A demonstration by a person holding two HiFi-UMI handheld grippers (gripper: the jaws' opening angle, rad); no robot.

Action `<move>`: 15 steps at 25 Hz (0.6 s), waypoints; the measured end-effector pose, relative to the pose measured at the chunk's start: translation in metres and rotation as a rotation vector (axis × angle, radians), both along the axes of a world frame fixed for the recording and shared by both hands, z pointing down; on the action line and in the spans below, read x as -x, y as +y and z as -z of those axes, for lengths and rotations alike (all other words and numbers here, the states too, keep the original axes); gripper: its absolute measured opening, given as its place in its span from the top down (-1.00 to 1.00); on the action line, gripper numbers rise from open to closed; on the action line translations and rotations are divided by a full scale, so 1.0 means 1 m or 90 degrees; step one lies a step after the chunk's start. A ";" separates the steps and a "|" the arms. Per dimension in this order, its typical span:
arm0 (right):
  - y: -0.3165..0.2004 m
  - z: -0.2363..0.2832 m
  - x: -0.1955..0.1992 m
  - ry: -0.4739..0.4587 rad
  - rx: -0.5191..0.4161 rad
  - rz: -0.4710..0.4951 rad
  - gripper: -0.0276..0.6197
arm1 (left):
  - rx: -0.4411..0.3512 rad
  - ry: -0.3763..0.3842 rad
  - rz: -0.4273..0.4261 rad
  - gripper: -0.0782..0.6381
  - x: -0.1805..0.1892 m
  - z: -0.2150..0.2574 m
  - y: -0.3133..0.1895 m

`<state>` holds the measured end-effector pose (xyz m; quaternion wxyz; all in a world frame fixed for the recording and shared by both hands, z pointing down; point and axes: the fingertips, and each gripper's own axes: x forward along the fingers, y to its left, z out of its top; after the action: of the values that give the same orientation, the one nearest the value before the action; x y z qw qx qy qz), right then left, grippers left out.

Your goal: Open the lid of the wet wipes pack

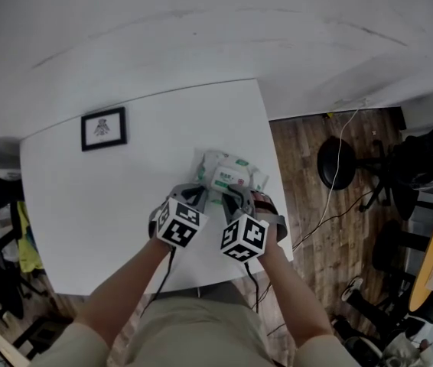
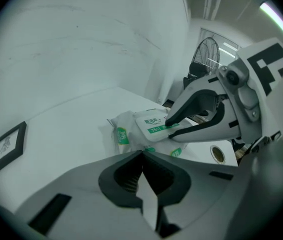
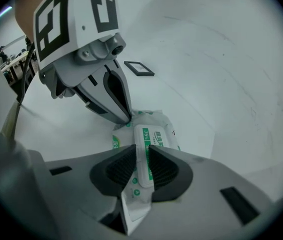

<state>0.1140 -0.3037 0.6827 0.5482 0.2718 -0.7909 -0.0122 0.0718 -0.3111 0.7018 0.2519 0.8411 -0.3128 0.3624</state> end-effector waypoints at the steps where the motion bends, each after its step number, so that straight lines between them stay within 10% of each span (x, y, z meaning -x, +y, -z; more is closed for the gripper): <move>1: 0.000 0.001 0.000 -0.009 0.004 -0.004 0.63 | 0.008 0.004 0.007 0.72 0.000 -0.001 0.000; 15: -0.057 0.053 -0.025 -0.136 -0.043 -0.112 0.80 | 0.020 0.000 0.013 0.72 0.001 -0.003 0.002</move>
<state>0.1387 -0.3609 0.6292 0.4502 0.3582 -0.8170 0.0385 0.0710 -0.3092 0.7050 0.2686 0.8339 -0.3157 0.3645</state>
